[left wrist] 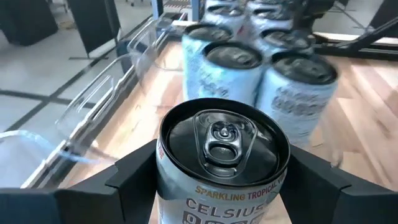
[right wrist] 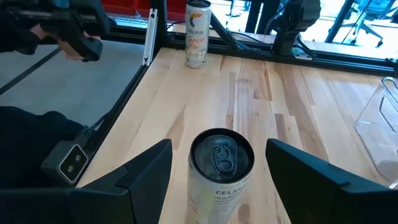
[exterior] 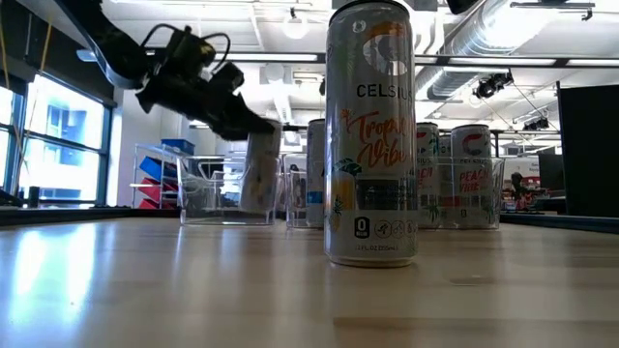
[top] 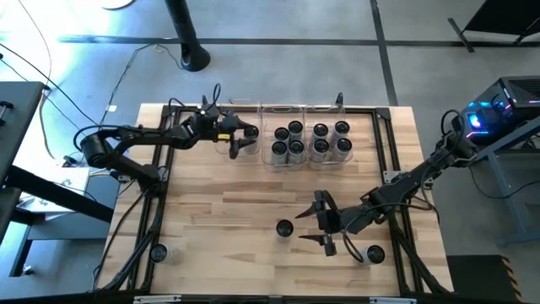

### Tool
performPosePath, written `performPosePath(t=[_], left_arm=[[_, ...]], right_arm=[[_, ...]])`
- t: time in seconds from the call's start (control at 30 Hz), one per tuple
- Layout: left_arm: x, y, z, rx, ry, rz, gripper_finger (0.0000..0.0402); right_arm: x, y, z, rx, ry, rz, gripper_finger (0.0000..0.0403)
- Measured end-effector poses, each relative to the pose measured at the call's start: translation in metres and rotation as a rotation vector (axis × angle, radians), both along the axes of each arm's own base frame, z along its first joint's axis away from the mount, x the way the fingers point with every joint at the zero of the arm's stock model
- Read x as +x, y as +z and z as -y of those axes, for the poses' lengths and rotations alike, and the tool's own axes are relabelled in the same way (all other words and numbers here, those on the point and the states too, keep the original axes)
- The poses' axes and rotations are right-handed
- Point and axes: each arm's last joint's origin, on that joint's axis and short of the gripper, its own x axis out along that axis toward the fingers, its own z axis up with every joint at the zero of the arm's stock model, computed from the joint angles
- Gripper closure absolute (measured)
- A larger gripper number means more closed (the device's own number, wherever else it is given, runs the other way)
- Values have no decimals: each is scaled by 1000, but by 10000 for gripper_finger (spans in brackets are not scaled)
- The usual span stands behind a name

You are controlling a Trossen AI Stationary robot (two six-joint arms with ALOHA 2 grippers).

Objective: Sort soda cans
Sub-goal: Put the top left white-yellow soda can into the left transparent bin

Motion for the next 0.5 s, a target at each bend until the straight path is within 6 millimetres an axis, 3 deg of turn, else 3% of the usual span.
performPosePath(t=[0.5], left_arm=[[-6, -4, -11, -139, 43, 20, 104]], right_arm=[[0, 0, 1, -10, -21, 2, 147]])
